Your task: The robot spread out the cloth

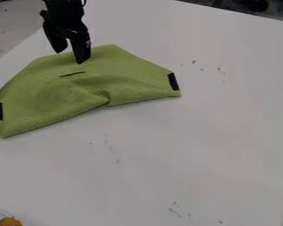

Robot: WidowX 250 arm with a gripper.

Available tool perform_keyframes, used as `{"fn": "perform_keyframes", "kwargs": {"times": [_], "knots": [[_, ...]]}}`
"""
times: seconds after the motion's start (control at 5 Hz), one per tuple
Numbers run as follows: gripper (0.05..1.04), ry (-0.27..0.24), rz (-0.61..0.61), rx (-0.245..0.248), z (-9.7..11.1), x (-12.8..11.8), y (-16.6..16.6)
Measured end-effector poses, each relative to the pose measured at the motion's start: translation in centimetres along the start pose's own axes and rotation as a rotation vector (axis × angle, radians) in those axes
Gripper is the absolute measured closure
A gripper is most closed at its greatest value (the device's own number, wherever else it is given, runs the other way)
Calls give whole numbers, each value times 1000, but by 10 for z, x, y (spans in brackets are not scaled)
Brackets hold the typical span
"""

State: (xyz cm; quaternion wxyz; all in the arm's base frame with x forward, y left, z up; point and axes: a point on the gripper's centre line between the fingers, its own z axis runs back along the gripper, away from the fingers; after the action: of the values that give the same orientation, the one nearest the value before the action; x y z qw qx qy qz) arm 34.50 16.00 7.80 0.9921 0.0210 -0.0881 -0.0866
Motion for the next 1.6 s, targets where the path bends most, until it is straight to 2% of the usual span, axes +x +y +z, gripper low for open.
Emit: {"fn": "perform_keyframes", "kwargs": {"times": [0.2,0.4,0.8,1.4,1.6], "knots": [[82,26,-2,-19,-14,-4,-2],[82,-20,-23,12,-21,2,2],[82,-21,-56,11,-40,11,10],[82,2,-53,21,-56,12,26],[82,16,-54,0,-65,11,24]]}}
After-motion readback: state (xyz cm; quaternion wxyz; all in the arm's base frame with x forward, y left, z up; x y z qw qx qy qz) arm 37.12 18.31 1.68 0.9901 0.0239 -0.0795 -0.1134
